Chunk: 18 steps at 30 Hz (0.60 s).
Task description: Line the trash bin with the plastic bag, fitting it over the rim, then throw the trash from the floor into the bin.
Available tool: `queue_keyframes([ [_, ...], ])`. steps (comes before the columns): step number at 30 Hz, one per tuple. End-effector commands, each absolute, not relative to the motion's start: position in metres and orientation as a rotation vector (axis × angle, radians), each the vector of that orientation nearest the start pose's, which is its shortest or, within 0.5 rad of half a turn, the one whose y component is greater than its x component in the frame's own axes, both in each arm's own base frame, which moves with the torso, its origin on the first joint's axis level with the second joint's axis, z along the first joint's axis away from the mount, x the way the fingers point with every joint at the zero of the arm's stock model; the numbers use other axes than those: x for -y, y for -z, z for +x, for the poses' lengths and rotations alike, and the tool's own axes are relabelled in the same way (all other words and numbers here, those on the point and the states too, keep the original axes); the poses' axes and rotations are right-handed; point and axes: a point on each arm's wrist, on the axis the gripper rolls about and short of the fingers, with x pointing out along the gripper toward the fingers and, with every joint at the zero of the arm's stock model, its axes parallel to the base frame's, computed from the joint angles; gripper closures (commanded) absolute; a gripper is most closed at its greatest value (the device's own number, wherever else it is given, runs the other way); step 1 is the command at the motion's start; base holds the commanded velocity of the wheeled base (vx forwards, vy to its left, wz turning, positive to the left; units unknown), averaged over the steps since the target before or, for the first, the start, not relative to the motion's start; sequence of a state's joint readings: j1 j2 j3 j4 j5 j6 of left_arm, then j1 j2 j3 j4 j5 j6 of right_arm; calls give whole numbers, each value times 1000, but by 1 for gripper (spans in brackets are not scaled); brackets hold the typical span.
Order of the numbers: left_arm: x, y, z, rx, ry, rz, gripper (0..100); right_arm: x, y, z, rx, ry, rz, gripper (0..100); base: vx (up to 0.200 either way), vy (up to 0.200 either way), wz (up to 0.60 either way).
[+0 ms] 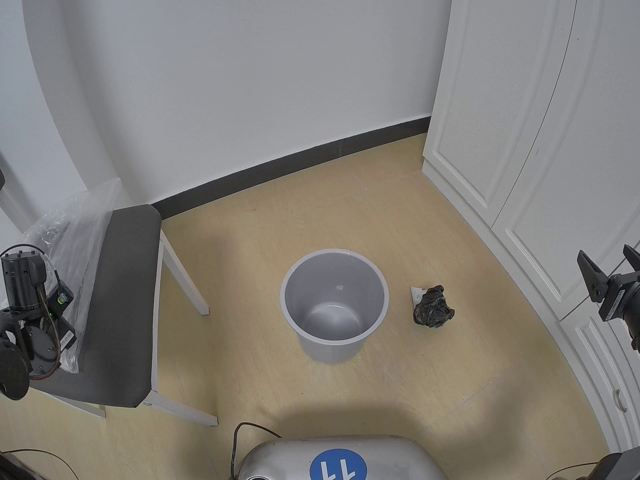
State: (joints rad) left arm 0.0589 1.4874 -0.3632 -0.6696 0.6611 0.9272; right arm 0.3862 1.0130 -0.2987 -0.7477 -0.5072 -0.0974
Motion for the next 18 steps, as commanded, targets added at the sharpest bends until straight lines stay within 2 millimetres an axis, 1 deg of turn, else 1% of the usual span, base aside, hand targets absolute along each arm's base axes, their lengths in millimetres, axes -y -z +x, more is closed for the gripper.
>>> queue_keyframes([
  [1, -25, -119, 213, -793, -436, 1027, 0, -36, -201, 117, 29, 123, -81, 0, 0, 0, 0],
  [5, -25, -118, 213, -795, -435, 1028, 0, -36, -201, 116, 31, 123, -80, 0, 0, 0, 0],
  [7, -25, -114, 216, -802, -436, 1030, 0, -35, -203, 114, 40, 122, -76, 0, 0, 0, 0],
  [18, -24, -110, 216, -813, -432, 1031, 0, -34, -202, 114, 38, 122, -77, 0, 0, 0, 0],
])
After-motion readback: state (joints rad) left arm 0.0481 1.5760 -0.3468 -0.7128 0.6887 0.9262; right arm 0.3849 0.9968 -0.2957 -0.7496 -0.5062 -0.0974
